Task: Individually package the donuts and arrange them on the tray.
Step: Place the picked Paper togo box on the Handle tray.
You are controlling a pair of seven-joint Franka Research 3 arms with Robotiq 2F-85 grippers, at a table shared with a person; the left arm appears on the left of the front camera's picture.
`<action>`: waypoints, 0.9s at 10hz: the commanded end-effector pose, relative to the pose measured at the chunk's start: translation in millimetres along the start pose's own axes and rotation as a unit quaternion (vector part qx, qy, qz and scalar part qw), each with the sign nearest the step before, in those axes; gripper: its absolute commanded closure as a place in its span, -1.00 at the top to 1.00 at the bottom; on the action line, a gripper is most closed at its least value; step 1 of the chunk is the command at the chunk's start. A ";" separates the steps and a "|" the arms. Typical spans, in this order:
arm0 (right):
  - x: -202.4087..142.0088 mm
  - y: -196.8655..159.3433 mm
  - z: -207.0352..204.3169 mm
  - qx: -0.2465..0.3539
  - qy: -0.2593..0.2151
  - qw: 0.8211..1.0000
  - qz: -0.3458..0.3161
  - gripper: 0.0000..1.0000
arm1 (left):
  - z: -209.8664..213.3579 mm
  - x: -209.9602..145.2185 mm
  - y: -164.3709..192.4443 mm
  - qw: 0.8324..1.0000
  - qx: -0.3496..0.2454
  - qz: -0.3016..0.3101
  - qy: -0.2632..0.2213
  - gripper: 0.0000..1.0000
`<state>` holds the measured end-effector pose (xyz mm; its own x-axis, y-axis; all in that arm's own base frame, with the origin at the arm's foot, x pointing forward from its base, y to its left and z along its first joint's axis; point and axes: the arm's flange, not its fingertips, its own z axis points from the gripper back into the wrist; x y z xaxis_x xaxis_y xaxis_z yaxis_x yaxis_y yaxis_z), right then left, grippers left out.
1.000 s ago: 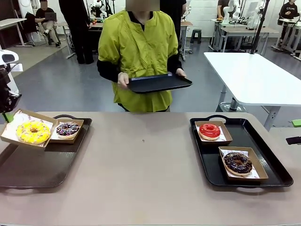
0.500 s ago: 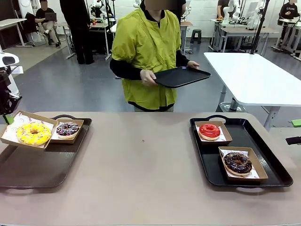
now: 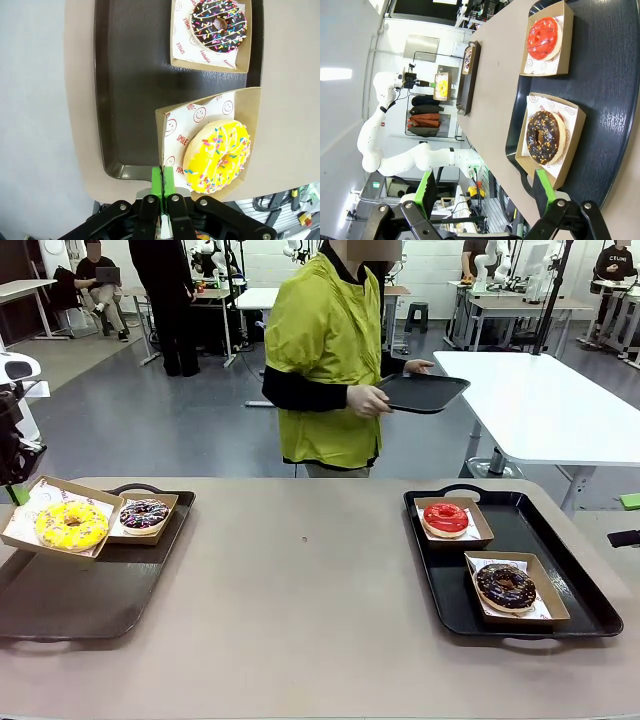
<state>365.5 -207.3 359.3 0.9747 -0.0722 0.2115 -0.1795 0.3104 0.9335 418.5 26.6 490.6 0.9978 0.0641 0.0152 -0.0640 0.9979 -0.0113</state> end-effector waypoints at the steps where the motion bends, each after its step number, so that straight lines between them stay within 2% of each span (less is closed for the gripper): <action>1: -1.9 0.6 2.8 0.002 0.010 1.000 0.006 1.00 | -16.4 -33.4 11.3 0.999 0.010 -0.006 -0.036 -0.98; 4: -1.9 0.6 2.8 0.002 0.010 1.000 0.006 1.00 | -54.2 -48.1 10.8 0.999 0.008 -0.018 -0.032 -0.98; 9: -1.9 0.6 2.8 0.002 0.010 1.000 0.006 1.00 | -84.0 -26.4 -1.3 0.999 0.025 -0.025 -0.004 -0.98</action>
<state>365.6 -207.3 359.2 0.9748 -0.0721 0.2113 -0.1795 0.3102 0.9336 384.5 23.1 405.3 0.9997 0.0202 0.0109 -0.0204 0.9997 0.0146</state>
